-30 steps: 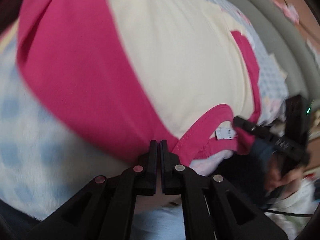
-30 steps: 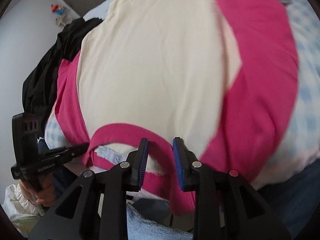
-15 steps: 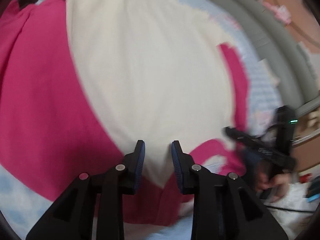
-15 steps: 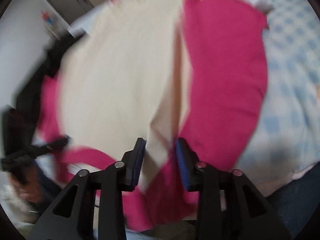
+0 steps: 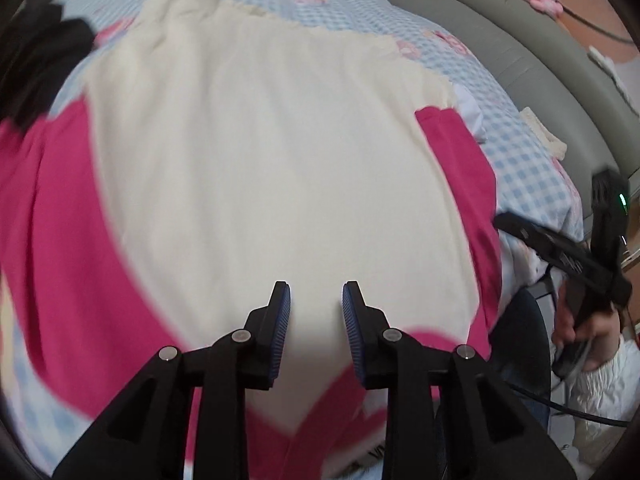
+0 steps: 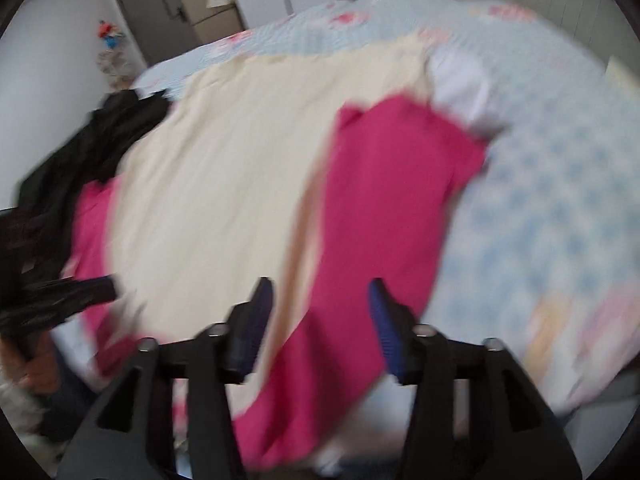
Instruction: Fold clothes
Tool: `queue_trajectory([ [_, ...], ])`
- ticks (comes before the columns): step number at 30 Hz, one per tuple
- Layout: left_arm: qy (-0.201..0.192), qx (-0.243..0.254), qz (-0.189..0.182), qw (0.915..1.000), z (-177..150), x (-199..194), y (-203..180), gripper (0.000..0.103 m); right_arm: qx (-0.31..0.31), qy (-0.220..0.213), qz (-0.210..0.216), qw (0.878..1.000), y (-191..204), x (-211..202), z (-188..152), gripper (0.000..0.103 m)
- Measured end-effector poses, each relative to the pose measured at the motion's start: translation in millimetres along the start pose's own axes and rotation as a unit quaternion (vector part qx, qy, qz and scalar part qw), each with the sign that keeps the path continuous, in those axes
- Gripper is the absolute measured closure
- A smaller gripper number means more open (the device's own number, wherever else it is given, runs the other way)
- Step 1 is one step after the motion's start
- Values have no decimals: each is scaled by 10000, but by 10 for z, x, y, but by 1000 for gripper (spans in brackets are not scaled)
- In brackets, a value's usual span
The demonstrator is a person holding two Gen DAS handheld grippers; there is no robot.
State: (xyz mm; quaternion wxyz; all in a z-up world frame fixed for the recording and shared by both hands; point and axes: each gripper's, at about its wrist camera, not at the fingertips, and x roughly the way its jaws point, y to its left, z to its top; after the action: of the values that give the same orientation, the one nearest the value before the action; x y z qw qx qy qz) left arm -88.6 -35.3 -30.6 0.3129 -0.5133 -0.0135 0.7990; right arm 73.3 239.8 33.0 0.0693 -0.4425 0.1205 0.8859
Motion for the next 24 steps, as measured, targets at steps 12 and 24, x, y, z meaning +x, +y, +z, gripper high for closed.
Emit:
queue_trajectory([
  [12, 709, -21, -328, 9969, 157, 637, -330, 68, -43, 129, -396, 9991, -255, 578, 225, 89],
  [24, 686, -46, -389, 9969, 155, 655, -457, 66, 1357, -464, -1088, 9837, -1094, -320, -114, 100],
])
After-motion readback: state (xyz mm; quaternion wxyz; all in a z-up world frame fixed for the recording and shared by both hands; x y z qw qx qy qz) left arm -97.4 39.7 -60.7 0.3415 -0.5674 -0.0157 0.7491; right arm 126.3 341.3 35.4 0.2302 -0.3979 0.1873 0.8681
